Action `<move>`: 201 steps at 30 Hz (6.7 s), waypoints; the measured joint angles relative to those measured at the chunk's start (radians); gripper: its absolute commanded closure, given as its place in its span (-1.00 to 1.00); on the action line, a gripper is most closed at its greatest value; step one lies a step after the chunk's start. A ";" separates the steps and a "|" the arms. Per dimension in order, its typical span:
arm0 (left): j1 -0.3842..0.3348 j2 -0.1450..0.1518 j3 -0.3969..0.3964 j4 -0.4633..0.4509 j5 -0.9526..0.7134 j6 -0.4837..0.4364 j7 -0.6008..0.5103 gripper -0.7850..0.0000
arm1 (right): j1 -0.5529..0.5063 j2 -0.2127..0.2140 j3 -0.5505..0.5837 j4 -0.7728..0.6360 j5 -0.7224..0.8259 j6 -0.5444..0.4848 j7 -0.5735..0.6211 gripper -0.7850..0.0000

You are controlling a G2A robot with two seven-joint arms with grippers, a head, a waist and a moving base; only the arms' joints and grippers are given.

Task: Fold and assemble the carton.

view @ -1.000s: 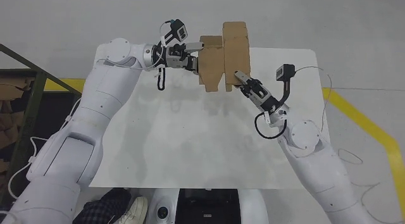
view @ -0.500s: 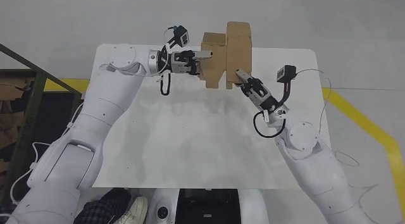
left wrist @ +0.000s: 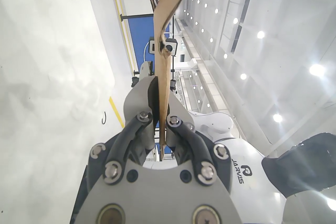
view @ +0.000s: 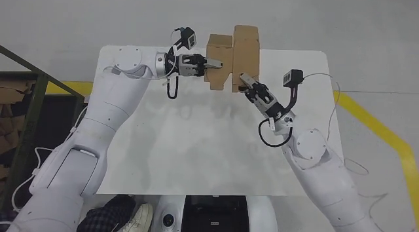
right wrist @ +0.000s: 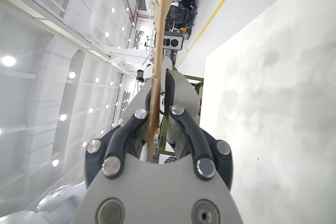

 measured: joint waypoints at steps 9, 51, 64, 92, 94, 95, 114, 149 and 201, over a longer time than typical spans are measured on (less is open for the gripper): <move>-0.032 0.013 -0.030 0.044 0.017 0.006 -0.119 1.00 | 0.027 0.012 0.080 0.058 0.024 -0.075 0.160 -1.00; -0.244 0.245 0.552 -0.103 -0.318 0.002 -0.250 1.00 | 0.340 0.007 0.016 0.498 0.302 -0.191 0.914 0.73; -0.306 0.243 0.645 -0.066 -0.361 -0.057 -0.250 -1.00 | 0.337 0.007 0.004 0.504 0.308 -0.208 0.954 1.00; -0.206 0.208 0.465 -0.004 -0.458 -0.142 0.050 -1.00 | 0.003 0.032 0.156 0.030 0.110 -0.024 0.302 1.00; -0.195 0.205 0.451 -0.016 -0.452 -0.145 0.079 -1.00 | -0.011 0.030 0.152 0.010 0.098 -0.014 0.268 1.00; -0.191 0.204 0.445 -0.020 -0.449 -0.148 0.089 -1.00 | -0.015 0.029 0.150 0.003 0.093 -0.011 0.253 1.00; -0.123 0.196 0.342 -0.087 -0.321 -0.099 0.143 0.18 | -0.050 0.020 0.145 -0.037 0.007 0.022 0.128 1.00; -0.110 0.157 0.221 -0.037 -0.160 -0.059 0.030 1.00 | 0.015 0.032 0.229 0.082 -0.010 -0.069 0.369 -1.00; -0.115 0.110 0.176 0.031 -0.022 -0.087 -0.195 1.00 | 0.256 0.044 0.060 0.393 0.151 -0.220 0.965 0.46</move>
